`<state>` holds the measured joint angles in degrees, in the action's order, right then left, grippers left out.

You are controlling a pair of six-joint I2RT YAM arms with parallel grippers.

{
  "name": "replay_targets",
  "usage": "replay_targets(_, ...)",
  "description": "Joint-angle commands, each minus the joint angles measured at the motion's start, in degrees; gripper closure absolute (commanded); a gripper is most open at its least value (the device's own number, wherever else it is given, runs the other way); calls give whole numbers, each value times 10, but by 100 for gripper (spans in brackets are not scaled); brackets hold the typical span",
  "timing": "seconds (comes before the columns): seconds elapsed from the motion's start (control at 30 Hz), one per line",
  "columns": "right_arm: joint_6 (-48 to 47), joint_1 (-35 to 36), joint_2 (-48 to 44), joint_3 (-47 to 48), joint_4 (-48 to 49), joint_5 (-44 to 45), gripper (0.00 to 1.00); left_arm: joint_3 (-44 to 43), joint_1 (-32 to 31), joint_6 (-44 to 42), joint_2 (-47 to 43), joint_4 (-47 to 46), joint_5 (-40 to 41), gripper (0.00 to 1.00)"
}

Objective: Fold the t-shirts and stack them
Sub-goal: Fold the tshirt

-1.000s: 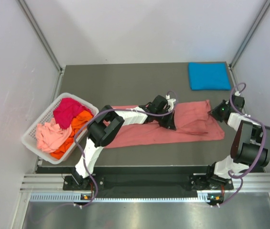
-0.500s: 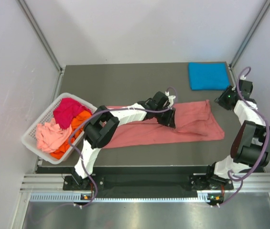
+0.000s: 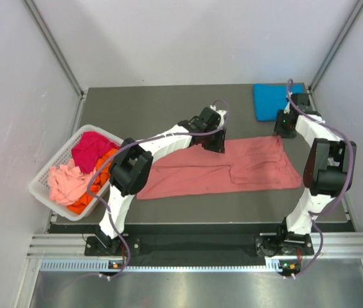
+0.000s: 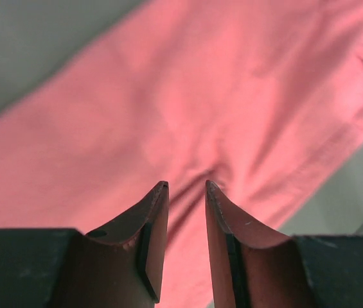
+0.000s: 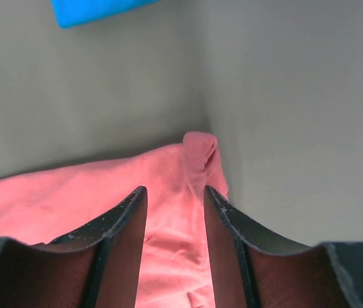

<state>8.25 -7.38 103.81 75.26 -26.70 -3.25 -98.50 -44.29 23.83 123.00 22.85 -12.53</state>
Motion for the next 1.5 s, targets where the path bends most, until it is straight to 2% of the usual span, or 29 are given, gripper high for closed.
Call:
replay_targets(0.0, -46, 24, 18, 49, -26, 80, 59, -17, 36, -5, 16, 19, 27, 65)
replay_targets(0.33, -61, 38, 64, 91, -33, 139, 60, -1, 104, 6, 44, 10, 31, 66)
replay_targets(0.73, -64, 37, 96, 110, -46, 109, 62, 37, 121, 13, 65, 2, 42, 66)
replay_targets(0.83, -61, 32, 97, 110, -45, 109, 73, 43, 123, 16, 66, -1, 42, 67)
replay_targets(0.87, -57, 29, 98, 110, -45, 112, 82, 44, 125, 17, 66, -1, 42, 67)
replay_targets(0.9, -54, 21, 97, 109, -43, 112, 87, 47, 126, 18, 66, -1, 42, 67)
replay_targets(1.0, -48, -2, 90, 97, -24, 98, 95, 51, 127, 19, 69, -3, 40, 67)
replay_targets(1.2, -21, -52, 91, 73, 14, -45, 94, 48, 127, 26, 78, -9, 36, 67)
replay_targets(1.37, 33, -102, 83, 24, 81, -175, 84, 43, 128, 26, 83, -4, 34, 67)
replay_targets(1.43, 50, -117, 83, 7, 104, -210, 89, 39, 128, 27, 84, -4, 33, 67)
replay_targets(1.47, 53, -119, 84, 3, 110, -219, 94, 39, 128, 27, 84, -3, 33, 67)
